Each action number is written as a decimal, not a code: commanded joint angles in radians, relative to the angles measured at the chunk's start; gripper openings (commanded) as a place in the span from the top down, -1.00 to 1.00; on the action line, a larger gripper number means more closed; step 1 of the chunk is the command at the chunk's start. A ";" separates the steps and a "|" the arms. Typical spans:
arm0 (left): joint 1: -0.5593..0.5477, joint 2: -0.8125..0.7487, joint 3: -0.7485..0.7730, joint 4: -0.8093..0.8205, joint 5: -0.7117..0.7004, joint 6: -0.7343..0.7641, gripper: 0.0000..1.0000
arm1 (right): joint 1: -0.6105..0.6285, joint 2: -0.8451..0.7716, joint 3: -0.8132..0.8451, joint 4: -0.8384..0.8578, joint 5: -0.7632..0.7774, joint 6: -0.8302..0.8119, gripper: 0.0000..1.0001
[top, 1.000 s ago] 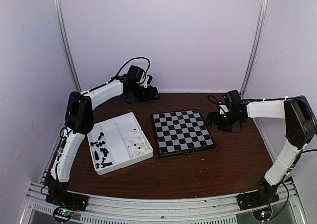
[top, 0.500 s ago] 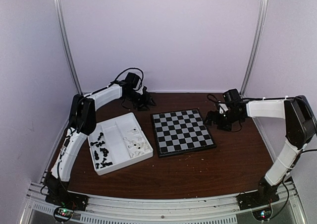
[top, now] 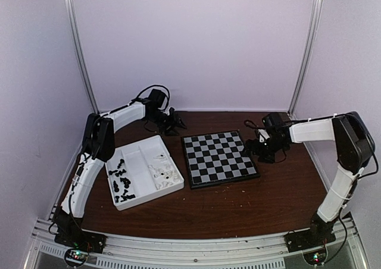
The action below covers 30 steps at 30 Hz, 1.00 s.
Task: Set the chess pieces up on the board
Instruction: Move the chessboard to the center of the board.
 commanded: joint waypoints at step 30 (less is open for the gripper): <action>0.113 -0.438 -0.438 0.052 -0.011 0.256 -0.21 | 0.125 -0.256 -0.146 -0.049 0.096 0.065 -0.79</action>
